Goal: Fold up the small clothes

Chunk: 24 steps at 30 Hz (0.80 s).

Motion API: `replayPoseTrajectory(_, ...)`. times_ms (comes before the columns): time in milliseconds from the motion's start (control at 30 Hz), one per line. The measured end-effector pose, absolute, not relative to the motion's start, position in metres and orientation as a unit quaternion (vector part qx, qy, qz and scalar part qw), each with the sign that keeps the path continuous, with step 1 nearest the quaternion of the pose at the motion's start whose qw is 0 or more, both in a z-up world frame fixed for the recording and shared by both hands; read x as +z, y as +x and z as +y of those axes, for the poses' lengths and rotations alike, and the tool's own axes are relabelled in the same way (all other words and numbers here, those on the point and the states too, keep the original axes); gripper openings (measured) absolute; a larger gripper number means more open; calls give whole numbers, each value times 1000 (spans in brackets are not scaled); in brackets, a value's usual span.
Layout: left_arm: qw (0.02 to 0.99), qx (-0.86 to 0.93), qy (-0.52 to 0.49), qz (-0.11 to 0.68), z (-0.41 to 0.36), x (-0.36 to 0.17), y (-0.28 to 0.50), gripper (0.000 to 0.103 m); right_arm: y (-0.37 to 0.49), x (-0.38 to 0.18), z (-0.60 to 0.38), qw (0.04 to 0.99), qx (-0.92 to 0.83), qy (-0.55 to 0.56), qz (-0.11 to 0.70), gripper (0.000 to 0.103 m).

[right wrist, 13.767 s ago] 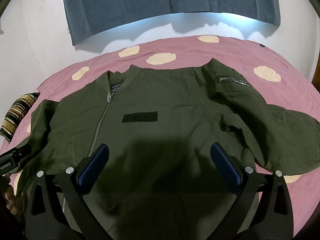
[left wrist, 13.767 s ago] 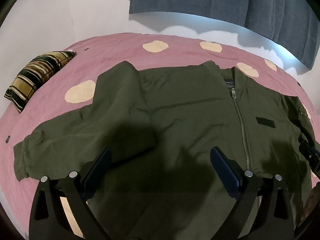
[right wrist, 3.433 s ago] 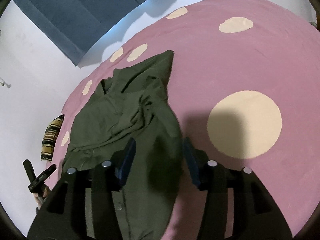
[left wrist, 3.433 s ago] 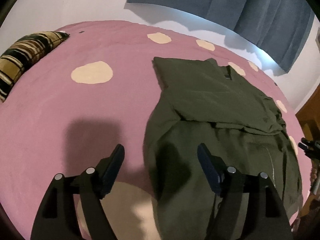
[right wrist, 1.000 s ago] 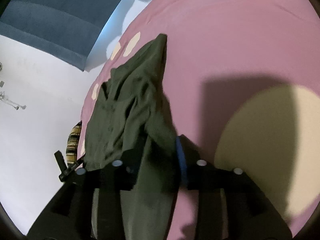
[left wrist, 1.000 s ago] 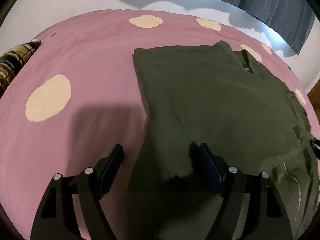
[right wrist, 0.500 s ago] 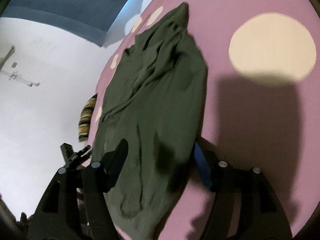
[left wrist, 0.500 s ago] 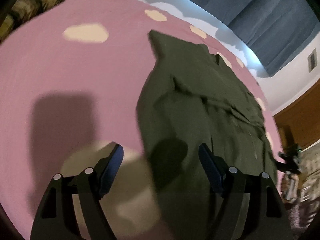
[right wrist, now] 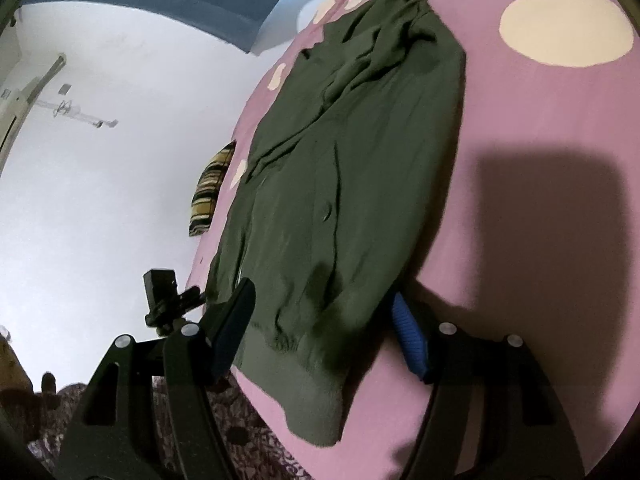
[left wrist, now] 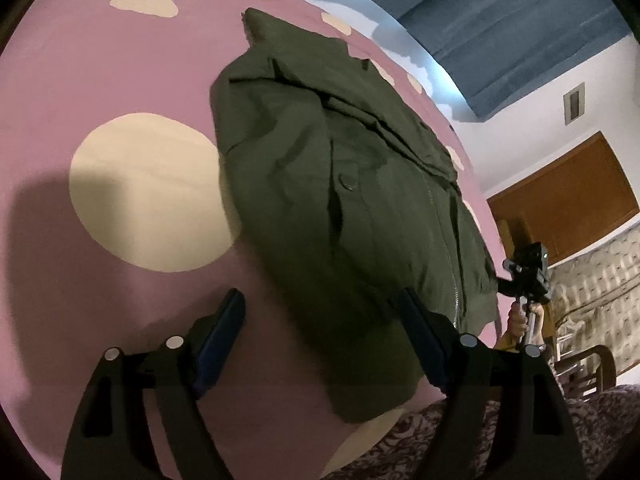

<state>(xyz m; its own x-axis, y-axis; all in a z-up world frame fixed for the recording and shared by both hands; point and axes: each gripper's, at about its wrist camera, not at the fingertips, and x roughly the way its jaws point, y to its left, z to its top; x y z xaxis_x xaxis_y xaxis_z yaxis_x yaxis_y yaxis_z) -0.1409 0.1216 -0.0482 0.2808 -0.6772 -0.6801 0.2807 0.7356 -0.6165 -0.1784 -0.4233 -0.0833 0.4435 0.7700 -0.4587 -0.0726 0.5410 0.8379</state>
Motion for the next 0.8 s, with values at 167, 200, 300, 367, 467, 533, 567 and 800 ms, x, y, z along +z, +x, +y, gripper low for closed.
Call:
replayPoseTrajectory(167, 758, -338, -219, 513, 110, -54, -138, 78, -190, -82, -411, 743, 320, 371, 456, 66)
replayPoseTrajectory(200, 762, -339, -214, 508, 107, -54, -139, 78, -192, -82, -409, 742, 327, 367, 456, 66)
replayPoseTrajectory(300, 758, -347, -212, 509, 101, -54, -143, 77, -194, -79, -404, 748, 328, 352, 457, 66)
replayPoseTrajectory(367, 761, -344, -206, 509, 102, -55, -148, 73, -194, -77, -404, 749, 325, 354, 456, 65)
replayPoseTrajectory(467, 780, -328, -173, 505, 97, -53, -153, 59, -194, -77, -401, 758, 310, 341, 462, 49)
replayPoseTrajectory(533, 786, -314, -162, 508, 96, -53, -152, 52, -194, -78, -396, 763, 298, 330, 470, 33)
replayPoseTrajectory(567, 785, -312, -163, 509, 97, -53, -152, 51, -195, -79, -396, 766, 290, 326, 472, 29)
replayPoseTrajectory(800, 806, -292, -126, 498, 90, -43, -157, 25, -194, -82, -395, 763, 280, 348, 467, 19)
